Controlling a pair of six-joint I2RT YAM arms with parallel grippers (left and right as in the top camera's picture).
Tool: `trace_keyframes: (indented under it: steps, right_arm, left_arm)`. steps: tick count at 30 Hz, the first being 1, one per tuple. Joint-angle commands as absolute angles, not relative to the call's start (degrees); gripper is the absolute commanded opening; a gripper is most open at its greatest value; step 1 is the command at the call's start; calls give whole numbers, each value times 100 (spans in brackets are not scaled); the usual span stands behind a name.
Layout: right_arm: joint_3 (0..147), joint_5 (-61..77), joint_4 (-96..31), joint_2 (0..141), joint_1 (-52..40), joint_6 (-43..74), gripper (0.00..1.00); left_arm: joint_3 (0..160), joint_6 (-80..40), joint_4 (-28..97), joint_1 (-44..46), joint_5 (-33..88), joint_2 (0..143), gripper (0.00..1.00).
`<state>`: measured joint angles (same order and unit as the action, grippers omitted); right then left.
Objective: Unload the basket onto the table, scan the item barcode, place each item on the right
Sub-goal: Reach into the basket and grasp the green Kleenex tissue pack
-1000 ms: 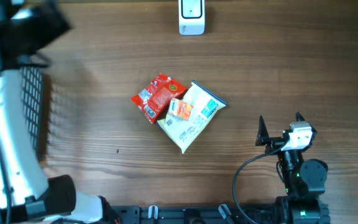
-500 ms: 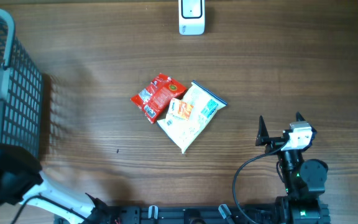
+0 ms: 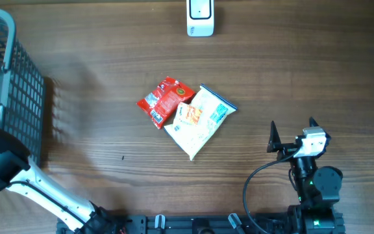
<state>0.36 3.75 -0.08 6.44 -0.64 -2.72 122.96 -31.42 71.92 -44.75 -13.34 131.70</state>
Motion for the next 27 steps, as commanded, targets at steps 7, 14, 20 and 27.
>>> trace_keyframes:
  steps: [7,14,20,27]
  right_arm:
    - [32,294,5,624,-47,-285,100]
    - [32,294,5,624,-47,-287,100]
    - [32,294,5,624,-47,-287,100]
    - [32,294,5,624,-47,-287,100]
  left_arm:
    - [11972,-3199,6626,-4480,-1221,13480,99]
    - [11424,-3199,6077,-4480,-1223,13480,99]
    - [11222,-3192,5655,-4480,-1225,13480,87]
    - [11168,-3197,5468,-4480,-1225,13480,11]
